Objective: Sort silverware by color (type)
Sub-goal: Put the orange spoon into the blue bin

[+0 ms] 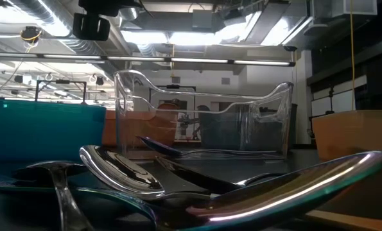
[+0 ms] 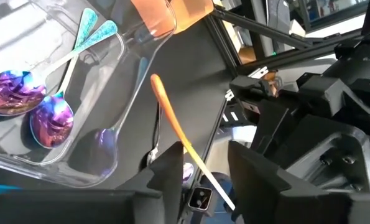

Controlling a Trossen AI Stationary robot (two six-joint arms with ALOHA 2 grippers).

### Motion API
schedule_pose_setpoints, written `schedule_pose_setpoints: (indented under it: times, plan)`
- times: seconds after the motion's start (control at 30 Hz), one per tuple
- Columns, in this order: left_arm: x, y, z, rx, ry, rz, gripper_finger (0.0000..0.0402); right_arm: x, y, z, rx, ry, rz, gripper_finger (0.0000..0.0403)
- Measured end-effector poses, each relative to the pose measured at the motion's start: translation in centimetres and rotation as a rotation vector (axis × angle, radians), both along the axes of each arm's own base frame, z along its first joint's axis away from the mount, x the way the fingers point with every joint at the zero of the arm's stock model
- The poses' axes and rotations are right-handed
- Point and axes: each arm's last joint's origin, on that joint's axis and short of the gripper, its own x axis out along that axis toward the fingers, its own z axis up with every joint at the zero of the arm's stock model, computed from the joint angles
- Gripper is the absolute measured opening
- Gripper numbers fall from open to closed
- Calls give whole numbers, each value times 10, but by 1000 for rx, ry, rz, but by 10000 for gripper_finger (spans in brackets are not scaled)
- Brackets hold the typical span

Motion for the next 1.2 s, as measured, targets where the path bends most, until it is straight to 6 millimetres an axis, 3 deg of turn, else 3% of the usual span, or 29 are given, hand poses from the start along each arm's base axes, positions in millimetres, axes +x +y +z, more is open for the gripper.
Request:
schedule_pose_setpoints:
  times: [0.4,0.87,1.07,1.2]
  plan:
    - [0,0,2,-20,-9,-10,9,0,0,-1,-1,3,-1,0]
    - [0,0,-1,-11,12,-11,4,0,0,0,20,-3,-13,0]
    - [-2,1,-4,37,34,-31,3,-1,0,0,109,13,-58,8]
    - [-6,7,-12,117,119,-56,2,-2,3,-1,272,44,-106,29]
